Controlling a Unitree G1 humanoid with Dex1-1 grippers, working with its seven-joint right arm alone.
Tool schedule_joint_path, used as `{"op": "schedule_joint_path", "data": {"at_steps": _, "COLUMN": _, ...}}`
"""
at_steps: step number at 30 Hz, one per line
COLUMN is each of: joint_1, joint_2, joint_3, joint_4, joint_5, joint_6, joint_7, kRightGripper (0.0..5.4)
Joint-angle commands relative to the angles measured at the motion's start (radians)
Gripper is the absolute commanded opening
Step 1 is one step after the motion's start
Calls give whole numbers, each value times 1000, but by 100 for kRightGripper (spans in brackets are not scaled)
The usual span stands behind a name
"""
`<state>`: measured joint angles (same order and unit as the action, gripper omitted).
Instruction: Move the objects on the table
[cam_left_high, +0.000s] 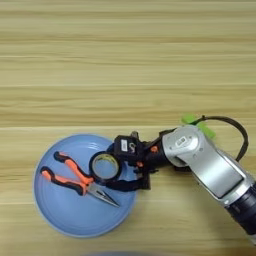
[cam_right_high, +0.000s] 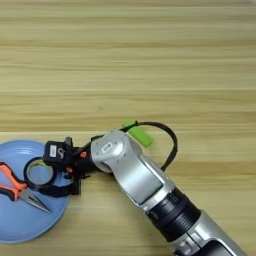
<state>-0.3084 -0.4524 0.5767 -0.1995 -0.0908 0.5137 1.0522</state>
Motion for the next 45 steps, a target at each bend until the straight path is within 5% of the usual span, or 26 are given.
{"op": "schedule_joint_path", "data": {"at_steps": 1, "joint_1": -40, "joint_2": -7, "joint_3": -43, "joint_4": -9, "joint_5": -5, "joint_6": -6, "joint_7": -46, "kRightGripper": 405}}
{"op": "schedule_joint_path", "data": {"at_steps": 9, "joint_1": -108, "joint_2": 37, "joint_3": -218, "joint_4": -101, "joint_5": 78, "joint_6": 53, "joint_7": -111, "kRightGripper": 404}}
{"op": "schedule_joint_path", "data": {"at_steps": 16, "joint_1": -164, "joint_2": 16, "joint_3": -316, "joint_4": -95, "joint_5": 112, "joint_6": 80, "joint_7": -139, "kRightGripper": 404}}
{"op": "schedule_joint_path", "data": {"at_steps": 28, "joint_1": -209, "joint_2": -27, "joint_3": -350, "joint_4": 280, "joint_5": 54, "joint_6": -57, "joint_7": -200, "kRightGripper": 404}}
{"op": "schedule_joint_path", "data": {"at_steps": 41, "joint_1": -153, "joint_2": -18, "joint_3": -310, "joint_4": 354, "joint_5": 30, "joint_6": -112, "joint_7": -194, "kRightGripper": 404}}
{"op": "schedule_joint_path", "data": {"at_steps": 45, "joint_1": -150, "joint_2": -15, "joint_3": -311, "joint_4": 363, "joint_5": 27, "joint_6": -114, "joint_7": -202, "kRightGripper": 466}}
